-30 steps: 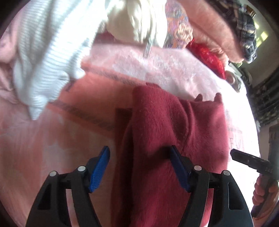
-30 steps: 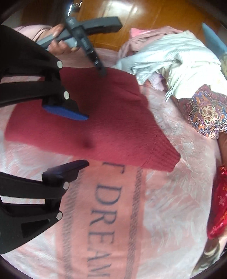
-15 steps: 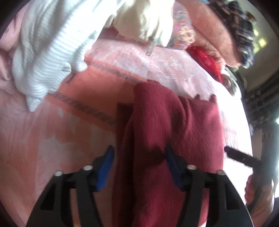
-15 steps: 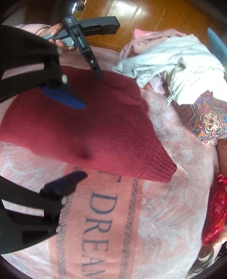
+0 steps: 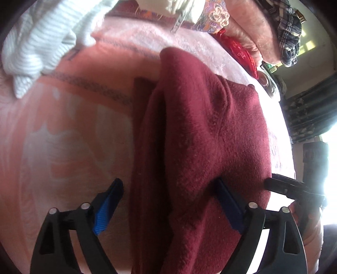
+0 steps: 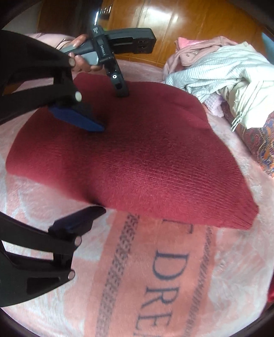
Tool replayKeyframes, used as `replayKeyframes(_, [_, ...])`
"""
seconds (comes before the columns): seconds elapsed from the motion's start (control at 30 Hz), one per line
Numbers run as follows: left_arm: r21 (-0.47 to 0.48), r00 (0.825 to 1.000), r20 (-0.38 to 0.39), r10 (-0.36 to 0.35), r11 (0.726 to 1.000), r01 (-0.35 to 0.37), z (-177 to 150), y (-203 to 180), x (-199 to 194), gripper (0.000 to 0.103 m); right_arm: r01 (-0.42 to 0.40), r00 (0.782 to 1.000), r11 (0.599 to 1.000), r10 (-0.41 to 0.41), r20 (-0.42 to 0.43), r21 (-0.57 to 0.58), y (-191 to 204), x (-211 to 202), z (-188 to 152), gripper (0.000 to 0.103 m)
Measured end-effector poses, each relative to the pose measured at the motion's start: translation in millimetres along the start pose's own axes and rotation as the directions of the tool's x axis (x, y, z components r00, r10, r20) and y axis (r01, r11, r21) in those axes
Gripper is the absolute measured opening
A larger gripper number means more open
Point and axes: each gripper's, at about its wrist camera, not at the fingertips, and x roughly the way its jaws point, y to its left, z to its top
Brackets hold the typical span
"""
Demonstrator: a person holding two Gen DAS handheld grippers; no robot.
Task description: Fold small clothes
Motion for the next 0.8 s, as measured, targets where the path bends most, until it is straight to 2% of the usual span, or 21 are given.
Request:
replayKeyframes(0.1, [-0.008, 1.0, -0.016, -0.019, 1.0, 0.019, 1, 3, 7, 0.1, -0.011, 1.0, 1.0, 0.011, -0.012, 0.012, -3, 9, 1, 0.071])
replayKeyframes(0.23, [0.019, 0.999, -0.036, 0.011, 1.0, -0.01, 1, -1, 11, 0.1, -0.036, 0.999, 0.998, 0.036, -0.013, 0.047, -7, 15, 1, 0.068])
replayKeyframes(0.37, [0.044, 0.998, -0.057, 0.013, 0.999, -0.01, 3, -2, 13, 0.1, -0.037, 0.999, 0.998, 0.037, 0.004, 0.049, -5, 10, -3, 0.058])
replayKeyframes(0.47, [0.079, 1.0, -0.025, 0.014, 0.997, -0.012, 1, -6, 11, 0.099, -0.056, 0.998, 0.997, 0.055, 0.019, 0.049, -6, 7, -6, 0.052])
replayKeyframes(0.5, [0.098, 1.0, -0.004, 0.007, 0.995, -0.007, -4, -9, 9, 0.088, -0.063, 0.998, 0.997, 0.062, 0.023, 0.046, -6, 5, -7, 0.051])
replayKeyframes(0.53, [0.1, 1.0, 0.002, -0.022, 0.995, 0.022, -6, -12, 7, 0.065, -0.07, 0.997, 0.997, 0.069, 0.028, 0.043, -6, 3, -7, 0.05])
replayKeyframes(0.57, [0.092, 0.998, -0.001, -0.06, 0.994, 0.06, -8, -13, 4, 0.063, -0.078, 0.997, 0.996, 0.077, 0.032, 0.038, -6, 1, -8, 0.049])
replayKeyframes(0.67, [0.112, 1.0, 0.018, -0.024, 0.994, 0.022, -12, -25, -1, 0.049, -0.104, 0.994, 0.994, 0.102, 0.04, 0.031, -6, -8, -10, 0.046])
replayKeyframes(0.73, [0.103, 0.999, 0.027, -0.038, 0.994, 0.036, -14, -30, -3, 0.041, -0.107, 0.994, 0.994, 0.106, 0.042, 0.016, -4, -17, -13, 0.045])
replayKeyframes(0.8, [0.084, 0.997, 0.023, -0.068, 0.994, 0.065, -18, -35, -3, 0.039, -0.104, 0.994, 0.995, 0.104, 0.041, 0.004, -3, -28, -17, 0.044])
